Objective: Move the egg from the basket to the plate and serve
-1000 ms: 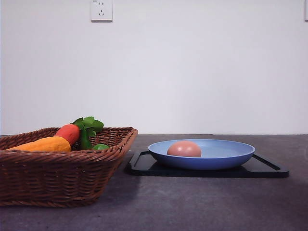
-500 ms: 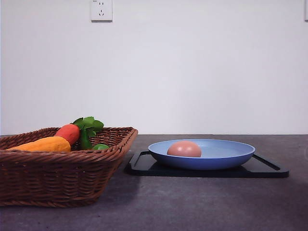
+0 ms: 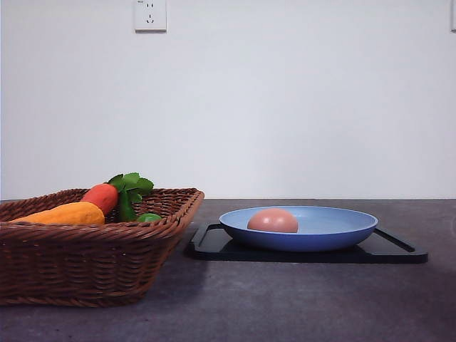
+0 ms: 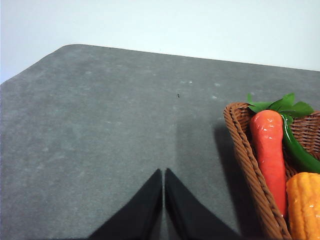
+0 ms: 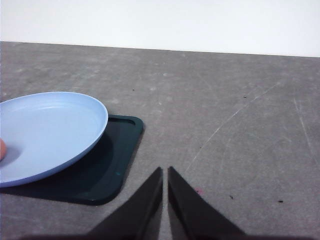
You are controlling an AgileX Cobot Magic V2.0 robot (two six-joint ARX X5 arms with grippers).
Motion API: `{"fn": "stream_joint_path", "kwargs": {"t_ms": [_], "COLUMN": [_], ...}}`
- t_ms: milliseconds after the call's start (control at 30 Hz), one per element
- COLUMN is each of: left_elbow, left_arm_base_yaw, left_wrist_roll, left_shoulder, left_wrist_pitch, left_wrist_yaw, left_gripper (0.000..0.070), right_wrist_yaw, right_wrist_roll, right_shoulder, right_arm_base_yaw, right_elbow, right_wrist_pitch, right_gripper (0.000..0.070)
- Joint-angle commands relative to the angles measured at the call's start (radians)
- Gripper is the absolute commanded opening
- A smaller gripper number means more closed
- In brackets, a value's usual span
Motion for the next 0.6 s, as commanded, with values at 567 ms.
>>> {"fn": "stream_joint_path", "kwargs": {"t_ms": [567], "left_elbow": [-0.028], "left_arm_base_yaw": [0.002], "left_wrist_roll": [-0.006], "left_shoulder": [-0.002], "left_wrist_pitch": [0.011], "left_wrist_yaw": [-0.001], "left_gripper": [0.0], "right_wrist_yaw": [0.002], "right_wrist_roll": [0.014], "right_shoulder": [-0.002], "right_arm_base_yaw": [-0.001], "right_elbow": [-0.005], "right_wrist_pitch": [0.003], "right_gripper": [0.0]}}
